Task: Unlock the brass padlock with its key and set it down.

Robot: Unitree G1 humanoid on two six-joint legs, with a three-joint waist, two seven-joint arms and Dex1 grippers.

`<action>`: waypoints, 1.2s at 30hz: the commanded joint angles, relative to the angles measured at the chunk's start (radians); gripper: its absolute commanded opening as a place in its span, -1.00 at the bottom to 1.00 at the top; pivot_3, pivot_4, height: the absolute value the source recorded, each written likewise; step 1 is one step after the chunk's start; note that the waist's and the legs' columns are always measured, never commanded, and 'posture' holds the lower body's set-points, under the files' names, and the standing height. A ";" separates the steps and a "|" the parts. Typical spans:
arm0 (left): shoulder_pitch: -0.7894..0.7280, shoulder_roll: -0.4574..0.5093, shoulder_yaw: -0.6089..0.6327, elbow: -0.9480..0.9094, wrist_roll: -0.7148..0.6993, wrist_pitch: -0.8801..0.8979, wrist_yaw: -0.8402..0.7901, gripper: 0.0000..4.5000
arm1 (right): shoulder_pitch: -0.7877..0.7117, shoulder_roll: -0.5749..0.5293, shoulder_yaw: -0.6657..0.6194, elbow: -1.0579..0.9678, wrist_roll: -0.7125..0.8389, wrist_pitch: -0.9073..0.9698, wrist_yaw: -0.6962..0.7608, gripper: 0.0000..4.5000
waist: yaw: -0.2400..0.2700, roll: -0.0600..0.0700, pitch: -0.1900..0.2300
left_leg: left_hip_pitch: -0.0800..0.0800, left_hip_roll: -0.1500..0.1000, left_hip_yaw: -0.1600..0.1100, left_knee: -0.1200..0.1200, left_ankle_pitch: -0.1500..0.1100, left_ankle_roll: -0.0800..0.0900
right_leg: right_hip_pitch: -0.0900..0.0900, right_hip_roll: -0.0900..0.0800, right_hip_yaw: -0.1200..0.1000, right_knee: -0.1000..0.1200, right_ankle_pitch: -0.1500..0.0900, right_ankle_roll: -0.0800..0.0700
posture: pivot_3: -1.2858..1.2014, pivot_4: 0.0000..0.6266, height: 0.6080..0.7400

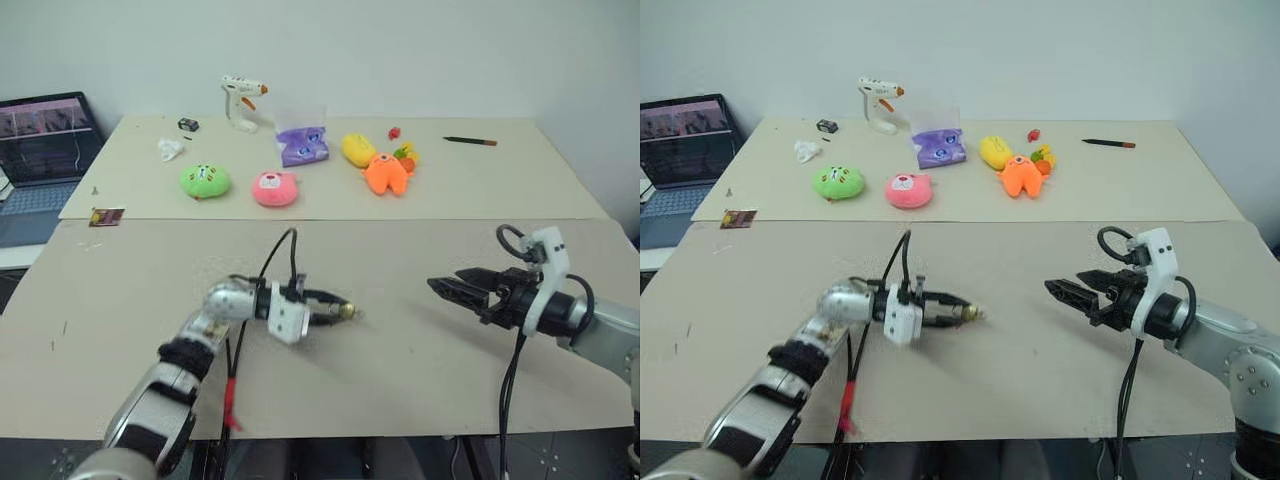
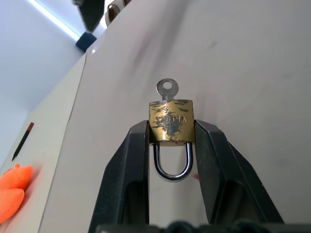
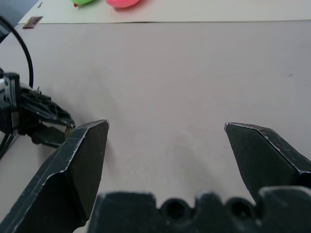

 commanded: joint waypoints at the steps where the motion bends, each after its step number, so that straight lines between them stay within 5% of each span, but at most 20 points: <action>1: 0.060 0.016 0.103 -0.198 0.172 -0.068 0.207 -0.64 | -0.034 0.000 0.032 -0.037 0.104 0.050 0.026 1.00 | 0.005 0.000 0.000 | 0.000 0.000 0.000 0.000 0.000 0.000 | 0.001 0.000 0.000 0.000 0.000 0.000 | 0.03 -0.52 0.98; 8: 0.164 0.017 0.173 -0.401 0.402 -0.064 0.455 -0.64 | 0.015 0.015 0.128 -0.140 0.250 0.074 0.055 1.00 | 0.008 0.001 0.000 | 0.002 0.000 -0.001 0.000 0.000 0.000 | 0.002 0.000 -0.001 0.000 0.000 0.000 | 0.03 -0.52 0.98; 14: 0.206 0.046 0.167 -0.486 0.510 -0.062 0.570 -0.64 | -0.012 0.039 0.227 -0.240 0.114 -0.081 0.138 1.00 | 0.002 0.001 0.000 | 0.002 -0.001 0.000 0.001 0.000 0.000 | 0.003 0.000 -0.002 0.000 0.000 0.000 | 0.03 -0.52 0.98; 31: 0.144 0.105 0.117 -0.512 0.598 -0.094 0.756 -0.64 | -0.087 0.075 0.270 -0.126 0.017 -0.143 0.136 1.00 | 0.000 0.001 0.000 | 0.005 -0.001 0.001 0.000 0.000 0.000 | 0.004 0.000 -0.002 0.000 0.000 0.000 | 0.03 -0.52 0.98; 36: 0.132 0.109 0.101 -0.515 0.593 -0.077 0.765 -0.64 | -0.095 0.084 0.263 -0.128 0.034 -0.130 0.125 0.28 | -0.001 0.001 0.000 | 0.005 -0.001 0.001 0.000 0.000 0.000 | 0.004 0.000 -0.002 0.000 0.000 0.000 | 0.03 -0.52 0.98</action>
